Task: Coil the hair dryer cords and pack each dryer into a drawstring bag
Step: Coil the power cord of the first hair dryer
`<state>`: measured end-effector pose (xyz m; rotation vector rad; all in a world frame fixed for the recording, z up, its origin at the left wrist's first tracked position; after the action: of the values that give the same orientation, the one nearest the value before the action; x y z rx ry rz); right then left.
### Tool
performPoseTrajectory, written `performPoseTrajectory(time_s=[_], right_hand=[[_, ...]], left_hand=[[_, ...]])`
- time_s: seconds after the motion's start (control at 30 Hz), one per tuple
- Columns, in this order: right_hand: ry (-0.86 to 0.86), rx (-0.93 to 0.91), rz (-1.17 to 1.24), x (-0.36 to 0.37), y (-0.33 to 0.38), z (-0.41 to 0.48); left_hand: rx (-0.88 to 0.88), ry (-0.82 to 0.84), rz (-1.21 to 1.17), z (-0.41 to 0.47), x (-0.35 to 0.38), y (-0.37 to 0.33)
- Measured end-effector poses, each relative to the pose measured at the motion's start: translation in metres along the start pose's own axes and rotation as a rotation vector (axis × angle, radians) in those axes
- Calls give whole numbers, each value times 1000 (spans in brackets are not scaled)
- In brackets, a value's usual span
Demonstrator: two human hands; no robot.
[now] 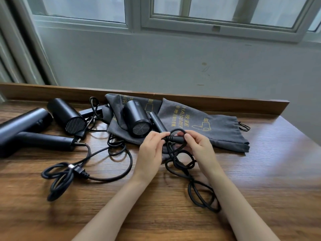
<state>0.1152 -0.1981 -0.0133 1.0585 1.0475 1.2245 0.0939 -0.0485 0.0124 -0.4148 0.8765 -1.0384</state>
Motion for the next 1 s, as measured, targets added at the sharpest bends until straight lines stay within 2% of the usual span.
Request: performPoseTrajectory(time_s=[0.1,0.17,0.27,0.43,0.5,0.57,0.63,0.7,0.77,0.9,0.93,1.0], right_hand=[[-7,74,129,-2,-7,1],[-65,155,231,-5,-15,1],[-80,111,135,-10,-11,3],[105,90,41,5,-7,1],[131,79,-32,8,-6,0],[140,49,1,8,0,-1],[173,17,92,8,9,-3],[263,-7,55,13,16,-6],[365,5,-63,21,14,-12],[381,21,-526,23,1,-14],[374,12,-578,22,1,-14],[359,1,-528,22,7,-15]], left_hand=[[-153,-32,-164,0,0,10],[-309,-102,-404,0,-3,21],[-369,-101,-616,0,0,25],[-565,-38,-1180,-4,10,41],[-638,-9,-1422,-7,17,42],[-703,-14,-1531,-11,24,45],[-700,-46,-1506,-11,26,47],[-631,-36,-1344,-6,20,49],[-512,-16,-1109,3,10,47],[-417,-23,-952,14,2,48],[-397,-7,-923,15,5,47],[-348,23,-800,18,10,44]])
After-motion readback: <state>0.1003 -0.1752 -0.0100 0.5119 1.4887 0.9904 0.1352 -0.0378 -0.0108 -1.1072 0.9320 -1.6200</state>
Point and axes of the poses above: each hand's wrist, its own z-axis towards the middle knuckle, its own x-axis out of the palm, y = z × x, the point moved 10 cm from there along z, towards the middle knuckle, and after that the axes turned 4 degrees about z, right-handed, at the moved point
